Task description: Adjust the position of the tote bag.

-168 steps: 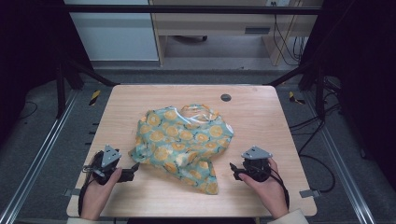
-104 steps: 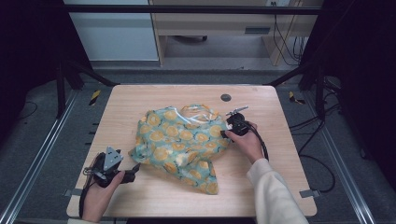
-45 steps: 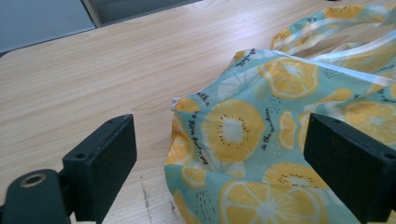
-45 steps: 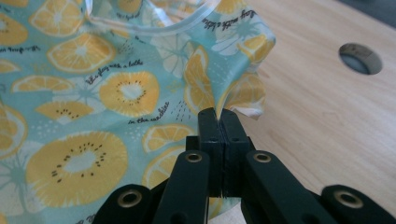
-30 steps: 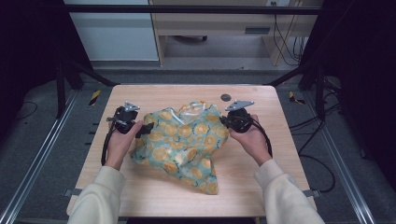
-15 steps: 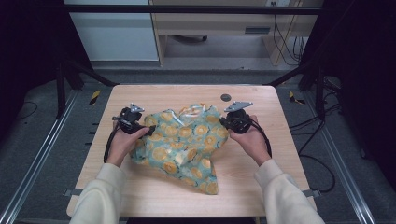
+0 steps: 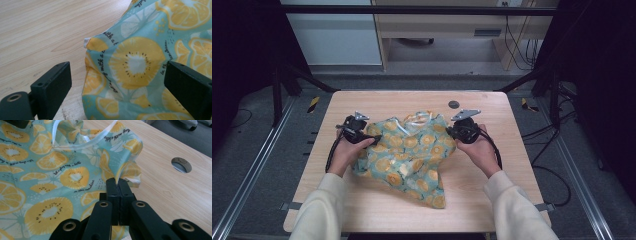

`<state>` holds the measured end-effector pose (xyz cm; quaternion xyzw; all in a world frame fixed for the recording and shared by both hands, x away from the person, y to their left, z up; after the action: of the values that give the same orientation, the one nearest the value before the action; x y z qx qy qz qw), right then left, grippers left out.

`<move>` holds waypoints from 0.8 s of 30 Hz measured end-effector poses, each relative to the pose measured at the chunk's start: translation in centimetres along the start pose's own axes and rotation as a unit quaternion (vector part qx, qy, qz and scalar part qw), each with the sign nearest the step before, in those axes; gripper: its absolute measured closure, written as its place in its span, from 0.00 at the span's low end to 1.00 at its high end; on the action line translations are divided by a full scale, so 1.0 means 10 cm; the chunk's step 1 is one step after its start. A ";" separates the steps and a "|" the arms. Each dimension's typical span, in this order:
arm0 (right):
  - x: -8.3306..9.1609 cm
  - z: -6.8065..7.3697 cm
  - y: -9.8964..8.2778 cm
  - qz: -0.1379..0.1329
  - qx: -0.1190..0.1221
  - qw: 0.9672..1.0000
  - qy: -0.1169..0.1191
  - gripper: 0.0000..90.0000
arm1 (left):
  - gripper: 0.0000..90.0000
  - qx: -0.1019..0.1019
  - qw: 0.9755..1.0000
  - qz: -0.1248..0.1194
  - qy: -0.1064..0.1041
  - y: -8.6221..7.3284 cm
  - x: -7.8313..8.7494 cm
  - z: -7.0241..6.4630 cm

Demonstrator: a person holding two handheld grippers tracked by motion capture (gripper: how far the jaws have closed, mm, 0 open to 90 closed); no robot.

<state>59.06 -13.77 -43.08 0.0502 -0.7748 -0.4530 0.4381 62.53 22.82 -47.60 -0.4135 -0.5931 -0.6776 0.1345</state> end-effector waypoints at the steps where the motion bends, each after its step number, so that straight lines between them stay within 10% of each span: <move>1: 0.00 0.00 0.00 0.000 0.000 1.000 0.000 1.00 | 0.08 0.004 1.000 0.000 0.000 0.01 -0.02 0.00; 8: -0.04 -0.01 -0.01 0.005 0.001 1.000 0.002 1.00 | 0.21 -0.002 1.000 0.001 -0.010 0.03 -0.08 -0.06; 18: -0.03 -0.06 0.00 0.002 -0.008 1.000 -0.002 1.00 | 0.93 -0.018 1.000 -0.016 -0.006 0.04 -0.03 -0.08; 24: -0.01 -0.08 0.00 0.001 -0.011 1.000 -0.005 1.00 | 1.00 -0.029 0.999 -0.015 -0.007 0.04 0.02 -0.10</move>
<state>59.67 -14.22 -43.02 0.0425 -0.7721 -0.4611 0.4352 62.25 21.85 -47.10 -0.4129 -0.5801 -0.6938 0.1077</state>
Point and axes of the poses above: each handheld gripper's, and its own axes: x roughly backward along the jaws, y roughly out of its top, z roughly to its left, the point moved 2 cm from there along -x, roughly forward along the jaws, and after that the axes turned 9 degrees about x, right-handed, at the moved point
